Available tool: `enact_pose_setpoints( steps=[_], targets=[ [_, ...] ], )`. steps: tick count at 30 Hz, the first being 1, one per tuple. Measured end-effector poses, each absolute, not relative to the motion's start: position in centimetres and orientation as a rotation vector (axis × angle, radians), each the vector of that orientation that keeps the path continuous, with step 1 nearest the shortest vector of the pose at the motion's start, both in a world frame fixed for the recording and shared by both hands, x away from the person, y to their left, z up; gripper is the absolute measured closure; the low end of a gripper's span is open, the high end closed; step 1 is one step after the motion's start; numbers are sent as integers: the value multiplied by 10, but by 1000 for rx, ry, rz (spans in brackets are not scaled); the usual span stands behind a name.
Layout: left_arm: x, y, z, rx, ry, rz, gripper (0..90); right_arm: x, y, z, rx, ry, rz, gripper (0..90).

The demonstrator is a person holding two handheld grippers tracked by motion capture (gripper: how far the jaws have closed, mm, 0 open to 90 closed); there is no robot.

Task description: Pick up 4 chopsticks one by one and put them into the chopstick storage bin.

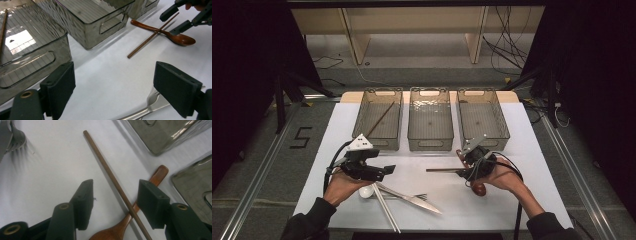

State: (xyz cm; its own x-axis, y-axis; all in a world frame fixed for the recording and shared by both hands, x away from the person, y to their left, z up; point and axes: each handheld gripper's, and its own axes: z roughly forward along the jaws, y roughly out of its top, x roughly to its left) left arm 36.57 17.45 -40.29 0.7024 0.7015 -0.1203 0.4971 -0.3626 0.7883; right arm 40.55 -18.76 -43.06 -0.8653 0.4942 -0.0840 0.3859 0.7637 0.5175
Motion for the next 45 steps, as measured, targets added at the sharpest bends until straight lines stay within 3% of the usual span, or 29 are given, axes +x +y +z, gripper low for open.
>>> enact_pose_setpoints(
  steps=[15,32,45],
  targets=[
    [354,179,-405,2047,898,320,163,414,-179,-441,621,2796,641,601],
    [353,174,-413,2075,866,325,162,424,-173,-454,590,2812,533,659],
    [353,173,-413,2089,854,322,162,421,-168,-459,497,2846,448,778]
  ],
)
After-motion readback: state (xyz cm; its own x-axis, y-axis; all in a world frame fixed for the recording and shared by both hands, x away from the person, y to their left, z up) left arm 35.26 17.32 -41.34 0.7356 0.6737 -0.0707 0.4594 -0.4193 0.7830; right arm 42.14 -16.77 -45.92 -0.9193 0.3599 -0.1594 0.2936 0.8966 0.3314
